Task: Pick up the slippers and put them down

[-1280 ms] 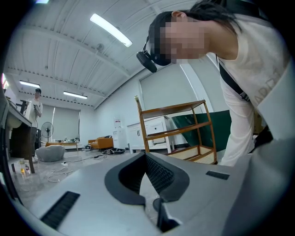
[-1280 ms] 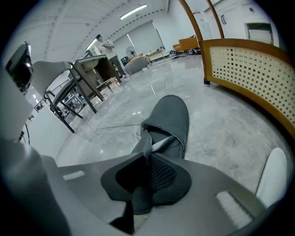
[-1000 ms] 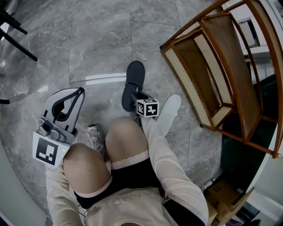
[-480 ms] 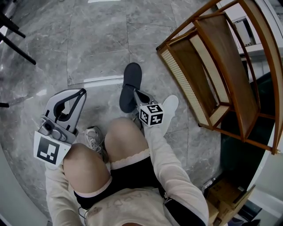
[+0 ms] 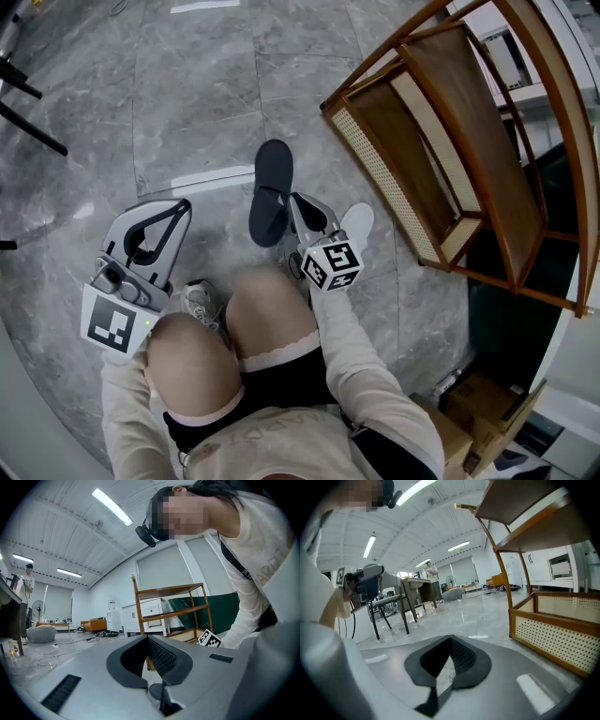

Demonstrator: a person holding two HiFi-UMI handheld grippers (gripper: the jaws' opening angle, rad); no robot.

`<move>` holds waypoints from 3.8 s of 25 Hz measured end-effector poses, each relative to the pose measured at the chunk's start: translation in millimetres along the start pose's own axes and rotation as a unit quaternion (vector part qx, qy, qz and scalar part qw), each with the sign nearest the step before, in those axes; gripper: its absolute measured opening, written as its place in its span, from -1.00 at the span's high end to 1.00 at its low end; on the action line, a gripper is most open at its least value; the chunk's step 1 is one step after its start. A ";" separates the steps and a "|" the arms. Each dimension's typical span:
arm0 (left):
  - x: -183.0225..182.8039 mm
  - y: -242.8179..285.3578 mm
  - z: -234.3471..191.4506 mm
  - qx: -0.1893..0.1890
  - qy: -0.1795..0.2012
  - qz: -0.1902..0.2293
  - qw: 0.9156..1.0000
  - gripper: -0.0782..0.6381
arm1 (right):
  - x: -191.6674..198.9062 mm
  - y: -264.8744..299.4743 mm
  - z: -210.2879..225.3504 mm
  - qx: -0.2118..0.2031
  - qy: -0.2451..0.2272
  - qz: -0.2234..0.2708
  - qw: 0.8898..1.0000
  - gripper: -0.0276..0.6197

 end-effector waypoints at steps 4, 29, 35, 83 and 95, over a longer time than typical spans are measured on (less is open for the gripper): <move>-1.8 12.5 -5.4 0.020 -0.009 0.001 1.000 0.77 | -36.7 -19.1 4.2 0.029 -0.001 0.055 0.998 0.89; -290.9 -0.8 18.5 0.093 -0.061 -0.027 0.993 0.77 | -355.7 -236.5 -55.6 0.092 -0.022 0.100 0.991 0.89; -394.1 -9.6 28.7 0.083 -0.064 -0.014 0.994 0.78 | -442.0 -301.8 -68.2 0.102 -0.020 0.108 0.989 0.89; -675.5 -53.7 141.6 0.031 -0.031 0.065 0.997 0.78 | -647.4 -541.4 -109.9 0.110 -0.060 0.164 0.979 0.89; -687.0 -51.9 155.6 0.028 -0.010 0.072 0.997 0.78 | -650.4 -555.0 -105.8 0.107 -0.059 0.178 0.977 0.89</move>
Point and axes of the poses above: the fingertips, and each gripper's own axes: y forward along the fingers, z to its right, x out of its underside, the point moved 2 cm from there along -y, backward along the fingers, and after that the axes turned 15 degrees about x, right-handed, at the moved point
